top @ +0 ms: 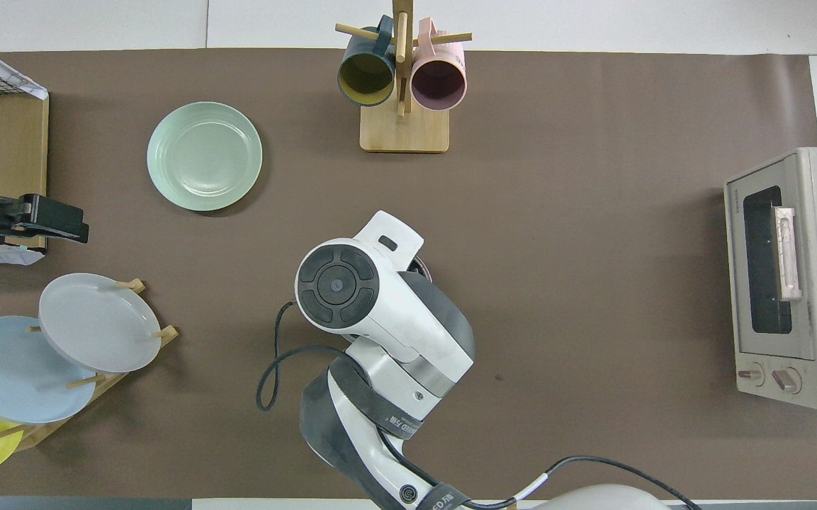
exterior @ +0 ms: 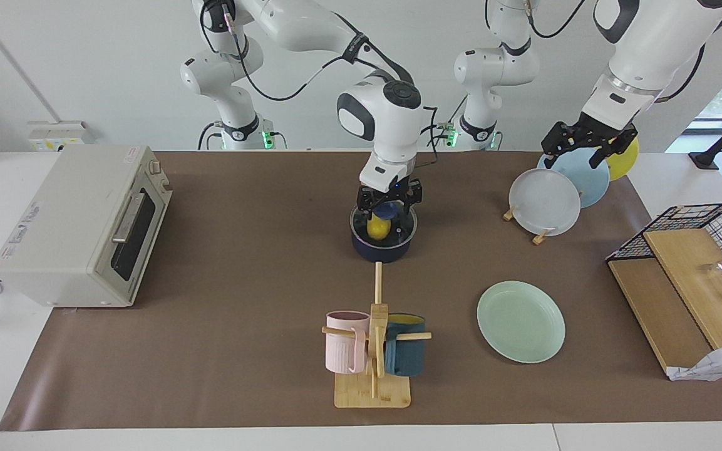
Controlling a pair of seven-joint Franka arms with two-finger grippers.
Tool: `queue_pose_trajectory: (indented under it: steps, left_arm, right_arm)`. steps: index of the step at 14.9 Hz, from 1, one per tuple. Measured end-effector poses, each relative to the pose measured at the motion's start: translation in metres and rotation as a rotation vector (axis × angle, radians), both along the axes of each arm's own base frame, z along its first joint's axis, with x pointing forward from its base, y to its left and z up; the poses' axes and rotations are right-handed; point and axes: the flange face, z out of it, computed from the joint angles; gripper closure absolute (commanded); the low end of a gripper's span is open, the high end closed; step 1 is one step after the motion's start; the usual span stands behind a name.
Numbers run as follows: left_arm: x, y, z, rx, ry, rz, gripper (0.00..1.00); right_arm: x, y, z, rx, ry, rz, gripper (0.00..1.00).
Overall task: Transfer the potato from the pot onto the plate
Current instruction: 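Lift the glass lid off the saucepan with the right gripper, then carry the lid toward the toaster while the left gripper reaches the saucepan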
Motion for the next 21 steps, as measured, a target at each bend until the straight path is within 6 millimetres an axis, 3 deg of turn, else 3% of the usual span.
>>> queue_pose_trajectory:
  steps: [7, 13, 19, 21]
  left_arm:
    - [0.000, -0.001, 0.000, 0.000, 0.000, -0.003, 0.00]
    - [0.000, 0.000, 0.000, 0.000, 0.000, 0.000, 0.00]
    - [0.001, -0.002, 0.001, -0.002, -0.013, -0.004, 0.00]
    - [0.001, -0.007, 0.001, -0.002, -0.017, -0.011, 0.00]
  right_arm:
    - [-0.002, -0.002, -0.001, -0.005, 0.003, 0.001, 0.47]
    - [-0.001, -0.003, 0.001, -0.004, 0.001, -0.001, 0.47]
    - [0.005, -0.018, 0.037, 0.003, -0.019, 0.009, 0.47]
    - [0.017, -0.038, 0.046, -0.001, -0.023, 0.033, 0.47]
